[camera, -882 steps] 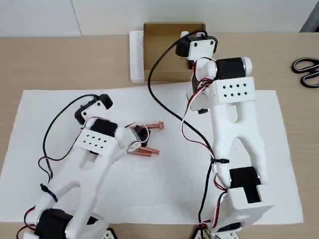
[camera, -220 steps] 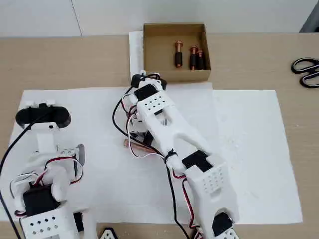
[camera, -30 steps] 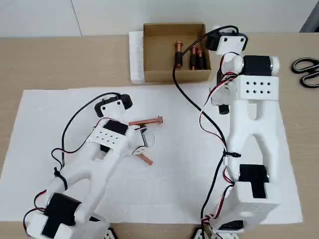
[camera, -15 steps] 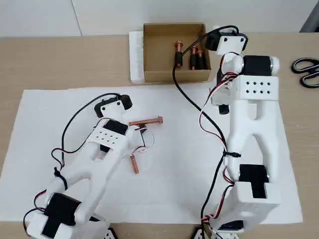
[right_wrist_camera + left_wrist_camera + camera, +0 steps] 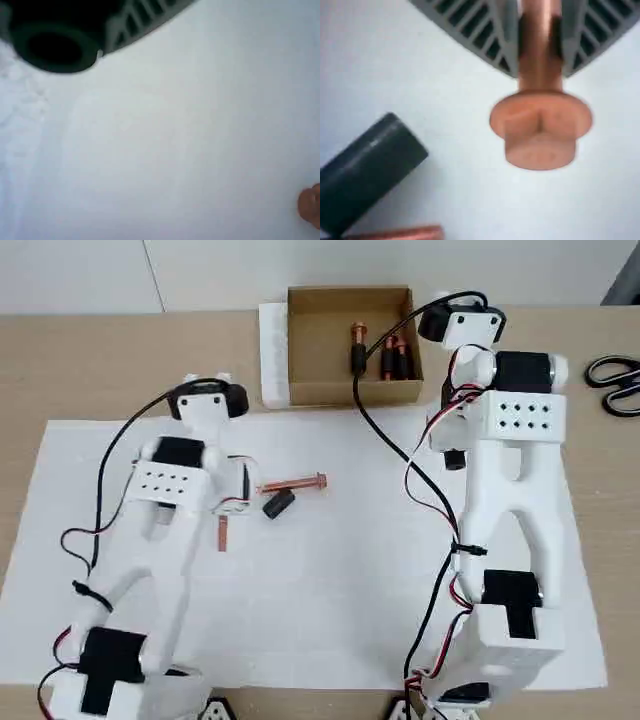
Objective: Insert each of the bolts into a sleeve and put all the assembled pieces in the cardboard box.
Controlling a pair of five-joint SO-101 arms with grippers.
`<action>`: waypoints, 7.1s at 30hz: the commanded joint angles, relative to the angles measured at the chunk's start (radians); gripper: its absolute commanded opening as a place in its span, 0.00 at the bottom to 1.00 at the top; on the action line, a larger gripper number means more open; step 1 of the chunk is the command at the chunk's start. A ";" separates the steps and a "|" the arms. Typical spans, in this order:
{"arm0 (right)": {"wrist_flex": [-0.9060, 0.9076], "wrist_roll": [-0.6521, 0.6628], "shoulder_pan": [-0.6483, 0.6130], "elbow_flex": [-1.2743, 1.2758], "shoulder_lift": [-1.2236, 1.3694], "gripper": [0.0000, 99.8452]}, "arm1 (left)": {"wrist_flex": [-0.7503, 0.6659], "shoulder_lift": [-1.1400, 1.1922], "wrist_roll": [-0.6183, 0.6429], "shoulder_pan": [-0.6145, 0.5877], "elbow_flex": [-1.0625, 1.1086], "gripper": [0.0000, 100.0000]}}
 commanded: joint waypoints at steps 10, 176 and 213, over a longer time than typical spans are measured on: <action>0.007 0.000 0.005 -0.049 -0.061 0.00 | -0.199 0.206 -0.298 -0.069 -0.001 0.01; -0.947 -0.269 -0.593 1.709 -1.620 0.00 | 0.430 -0.741 0.121 0.155 -0.895 0.01; -1.368 -0.267 -0.667 2.016 -1.742 0.00 | -0.626 -0.875 0.150 0.313 0.334 0.01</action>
